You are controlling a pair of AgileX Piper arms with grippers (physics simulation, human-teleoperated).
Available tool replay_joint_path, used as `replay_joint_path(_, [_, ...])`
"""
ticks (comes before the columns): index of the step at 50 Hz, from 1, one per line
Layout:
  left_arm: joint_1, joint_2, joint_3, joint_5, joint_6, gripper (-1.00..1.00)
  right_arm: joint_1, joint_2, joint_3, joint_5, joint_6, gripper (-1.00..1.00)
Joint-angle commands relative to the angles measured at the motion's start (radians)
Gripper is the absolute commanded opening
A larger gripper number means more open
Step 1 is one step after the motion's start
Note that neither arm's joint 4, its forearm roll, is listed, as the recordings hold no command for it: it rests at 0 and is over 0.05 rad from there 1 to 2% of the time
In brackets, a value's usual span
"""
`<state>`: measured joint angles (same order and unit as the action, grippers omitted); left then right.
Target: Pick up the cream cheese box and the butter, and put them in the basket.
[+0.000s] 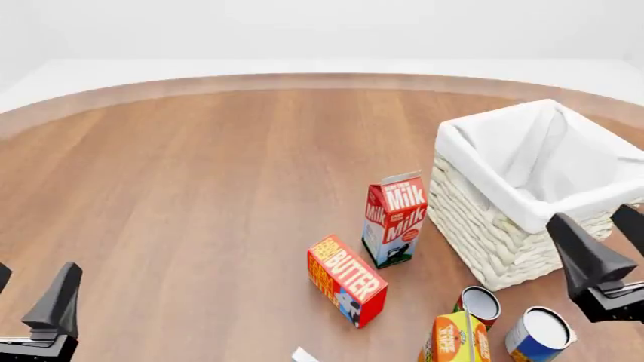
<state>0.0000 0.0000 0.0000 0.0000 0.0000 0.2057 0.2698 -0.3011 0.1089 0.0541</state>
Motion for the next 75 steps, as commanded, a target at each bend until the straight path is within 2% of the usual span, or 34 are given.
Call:
replay_joint_path(1, [0.000,0.000,0.000,0.000,0.000,1.00,0.175,0.190,-0.202,0.100,0.045,1.00])
replay_joint_path(6, [0.000,0.000,0.000,0.000,0.000,1.00,0.246,0.249,-0.280,0.138,0.083,1.00])
replay_joint_path(7, [0.000,0.000,0.000,0.000,0.000,1.00,0.279,0.275,-0.307,0.148,0.128,1.00])
replay_joint_path(11, [0.000,0.000,0.000,0.000,0.000,1.00,0.329,0.346,-0.384,0.189,0.134,1.00])
replay_joint_path(12, [0.000,0.000,0.000,0.000,0.000,1.00,0.343,0.362,-0.400,0.200,0.154,1.00])
replay_joint_path(15, [0.000,0.000,0.000,0.000,0.000,1.00,0.381,0.413,-0.471,0.236,0.161,1.00])
replay_joint_path(17, [0.000,0.000,0.000,0.000,0.000,1.00,0.400,0.443,-0.517,0.258,0.137,1.00])
replay_joint_path(22, [0.000,0.000,0.000,0.000,0.000,1.00,0.470,0.510,-0.586,0.287,0.148,1.00])
replay_joint_path(26, [0.000,0.000,0.000,0.000,0.000,1.00,0.534,0.570,-0.602,0.276,0.194,1.00])
replay_joint_path(28, [0.000,0.000,0.000,0.000,0.000,1.00,0.544,0.579,-0.603,0.274,0.199,1.00])
replay_joint_path(31, [0.000,0.000,0.000,0.000,0.000,1.00,0.572,0.618,-0.607,0.273,0.248,1.00])
replay_joint_path(33, [0.000,0.000,0.000,0.000,0.000,1.00,0.594,0.663,-0.645,0.292,0.230,1.00])
replay_joint_path(35, [0.000,0.000,0.000,0.000,0.000,1.00,0.594,0.663,-0.645,0.293,0.230,1.00])
replay_joint_path(36, [0.000,0.000,0.000,0.000,0.000,1.00,0.608,0.700,-0.704,0.326,0.232,1.00])
replay_joint_path(40, [0.000,0.000,0.000,0.000,0.000,1.00,0.652,0.765,-0.743,0.335,0.244,1.00])
replay_joint_path(47, [0.000,0.000,0.000,0.000,0.000,1.00,0.672,0.831,-0.744,0.311,0.267,1.00])
replay_joint_path(49, [0.000,0.000,0.000,0.000,0.000,1.00,0.668,0.834,-0.706,0.280,0.313,1.00])
replay_joint_path(51, [0.000,0.000,0.000,0.000,0.000,1.00,0.662,0.852,-0.685,0.271,0.289,1.00])
replay_joint_path(54, [0.000,0.000,0.000,0.000,0.000,1.00,0.645,0.874,-0.672,0.269,0.312,1.00])
replay_joint_path(58, [0.000,0.000,0.000,0.000,0.000,1.00,0.629,0.905,-0.698,0.302,0.286,1.00])
replay_joint_path(62, [0.000,0.000,0.000,0.000,0.000,1.00,0.618,0.930,-0.662,0.275,0.298,1.00])
replay_joint_path(64, [0.000,0.000,0.000,0.000,0.000,1.00,0.612,0.950,-0.656,0.264,0.279,1.00])
replay_joint_path(65, [0.000,0.000,0.000,0.000,0.000,1.00,0.620,0.956,-0.669,0.270,0.290,1.00])
replay_joint_path(68, [0.000,0.000,0.000,0.000,0.000,1.00,0.623,0.963,-0.678,0.270,0.279,1.00])
replay_joint_path(69, [0.000,0.000,0.000,0.000,0.000,1.00,0.598,0.973,-0.695,0.281,0.231,1.00])
replay_joint_path(72, [0.000,0.000,0.000,0.000,0.000,1.00,0.584,0.982,-0.720,0.299,0.210,1.00])
replay_joint_path(73, [0.000,0.000,0.000,0.000,0.000,1.00,0.570,0.990,-0.720,0.303,0.174,1.00])
replay_joint_path(75, [0.000,0.000,0.000,0.000,0.000,1.00,0.553,1.005,-0.694,0.289,0.175,1.00])
